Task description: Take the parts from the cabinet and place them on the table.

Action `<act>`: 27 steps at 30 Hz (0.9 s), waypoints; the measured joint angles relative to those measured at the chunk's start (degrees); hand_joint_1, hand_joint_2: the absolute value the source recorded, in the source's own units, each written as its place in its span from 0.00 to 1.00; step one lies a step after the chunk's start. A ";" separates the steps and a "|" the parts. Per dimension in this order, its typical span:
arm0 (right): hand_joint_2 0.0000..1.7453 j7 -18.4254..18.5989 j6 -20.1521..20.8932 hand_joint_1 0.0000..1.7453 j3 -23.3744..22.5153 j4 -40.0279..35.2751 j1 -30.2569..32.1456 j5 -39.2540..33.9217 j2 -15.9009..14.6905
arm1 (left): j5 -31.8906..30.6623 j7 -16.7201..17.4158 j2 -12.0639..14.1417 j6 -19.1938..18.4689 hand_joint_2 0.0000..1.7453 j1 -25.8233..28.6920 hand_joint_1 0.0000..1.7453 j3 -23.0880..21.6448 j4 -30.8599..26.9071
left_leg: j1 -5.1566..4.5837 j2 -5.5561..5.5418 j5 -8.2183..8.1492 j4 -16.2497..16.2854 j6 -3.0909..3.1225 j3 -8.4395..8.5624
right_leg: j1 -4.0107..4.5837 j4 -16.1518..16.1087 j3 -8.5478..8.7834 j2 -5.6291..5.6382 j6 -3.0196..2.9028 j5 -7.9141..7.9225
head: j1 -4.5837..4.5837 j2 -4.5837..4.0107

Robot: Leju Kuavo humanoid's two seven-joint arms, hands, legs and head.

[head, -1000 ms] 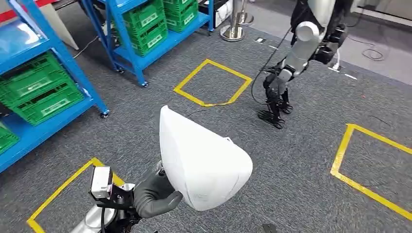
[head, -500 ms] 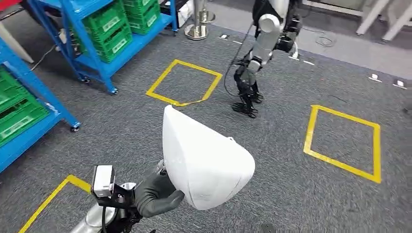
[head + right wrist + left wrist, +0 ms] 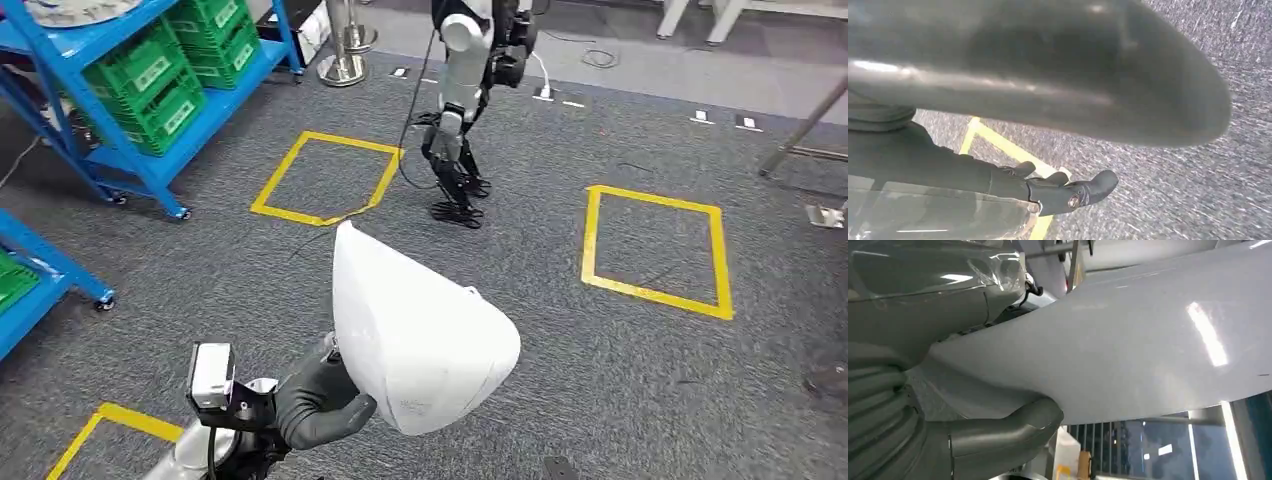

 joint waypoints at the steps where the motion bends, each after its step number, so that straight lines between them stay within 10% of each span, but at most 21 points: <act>1: 0.00 0.02 0.04 0.00 0.00 0.00 0.10 0.00 0.04 | -0.04 -0.13 0.04 -0.04 1.00 0.09 1.00 0.00 0.07 | -0.04 -0.11 1.63 -1.90 0.32 0.89 | 0.11 0.01 0.00 0.73 0.01 0.03 | 0.00 0.00; 3: 0.00 0.07 0.24 0.00 -0.02 0.00 0.13 0.09 0.17 | -0.28 -0.42 0.09 -0.24 1.00 0.06 1.00 0.02 0.04 | -0.17 -1.34 7.11 -11.84 1.36 5.90 | 0.28 0.02 0.26 2.21 -0.04 0.22 | -0.02 0.00; 4: 0.00 0.07 0.28 0.00 -0.02 0.00 0.13 0.13 0.30 | -0.39 -0.46 0.09 -0.30 1.00 0.04 1.00 0.04 0.04 | -0.25 -3.67 9.07 -16.68 2.04 8.31 | 0.08 -0.06 0.25 2.85 0.05 0.29 | 0.02 0.00; 5: 0.00 0.07 0.35 0.00 -0.04 0.00 -0.08 0.11 0.50 | -0.44 -0.46 0.11 -0.37 1.00 0.10 1.00 0.07 0.04 | -0.19 -4.98 8.36 -17.79 2.41 8.77 | 0.46 0.07 0.03 3.20 0.49 0.58 | 0.15 0.00; 9: 0.00 0.13 0.46 0.00 -0.04 0.02 0.32 0.13 0.63 | -0.52 -0.57 0.05 -0.39 1.00 -0.03 1.00 0.13 -0.13 | -0.66 -2.86 9.25 -19.43 3.14 9.13 | 0.10 -0.65 -0.81 5.26 1.95 1.55 | -0.20 0.00; 11: 0.00 0.17 0.46 0.00 -0.04 0.02 0.28 0.13 0.59 | -0.48 -0.65 -0.13 -0.44 1.00 -0.16 1.00 0.13 -0.15 | -0.38 -1.45 10.43 -21.31 3.49 9.70 | 0.50 3.48 -3.04 0.43 1.05 -1.06 | 0.18 0.00; 15: 0.00 0.17 0.46 0.00 -0.05 0.02 0.02 0.15 0.44 | -0.55 -0.61 -0.07 -0.52 1.00 0.16 1.00 0.00 0.02 | -0.70 1.91 10.59 -21.24 3.42 9.22 | -0.25 18.02 -9.66 -1.46 1.61 -6.28 | 0.26 0.00; 18: 0.00 0.17 0.46 0.00 -0.04 0.02 0.21 0.18 0.26 | -0.55 -0.63 -0.09 -0.55 1.00 0.18 1.00 0.02 0.04 | -0.48 3.87 10.35 -20.91 2.89 9.25 | -1.23 6.15 -2.80 -2.97 4.05 -1.87 | 0.28 0.00; 19: 0.00 0.17 0.46 0.00 -0.07 0.02 0.12 0.26 0.24 | -0.55 -0.70 -0.09 -0.57 1.00 0.18 1.00 0.02 0.02 | -0.46 4.40 10.03 -20.33 2.39 9.17 | -1.41 0.01 0.81 -5.38 4.63 -0.32 | 0.28 0.00; 24: 0.00 0.35 0.50 0.00 -0.07 0.07 0.24 0.17 0.31 | -0.59 -0.96 0.00 -0.79 1.00 0.31 1.00 0.33 -0.04 | -0.55 6.43 9.36 -19.29 1.06 8.78 | -0.68 -0.11 0.39 -3.58 2.12 -0.24 | 0.15 0.00; 27: 0.00 0.39 0.24 0.00 -0.11 0.07 0.21 0.17 0.44 | -0.61 -1.16 0.07 -0.87 1.00 0.49 1.00 0.55 -0.18 | 0.10 0.82 4.00 -12.09 0.23 5.95 | -0.88 -0.23 0.28 -2.07 1.03 0.17 | 0.11 0.00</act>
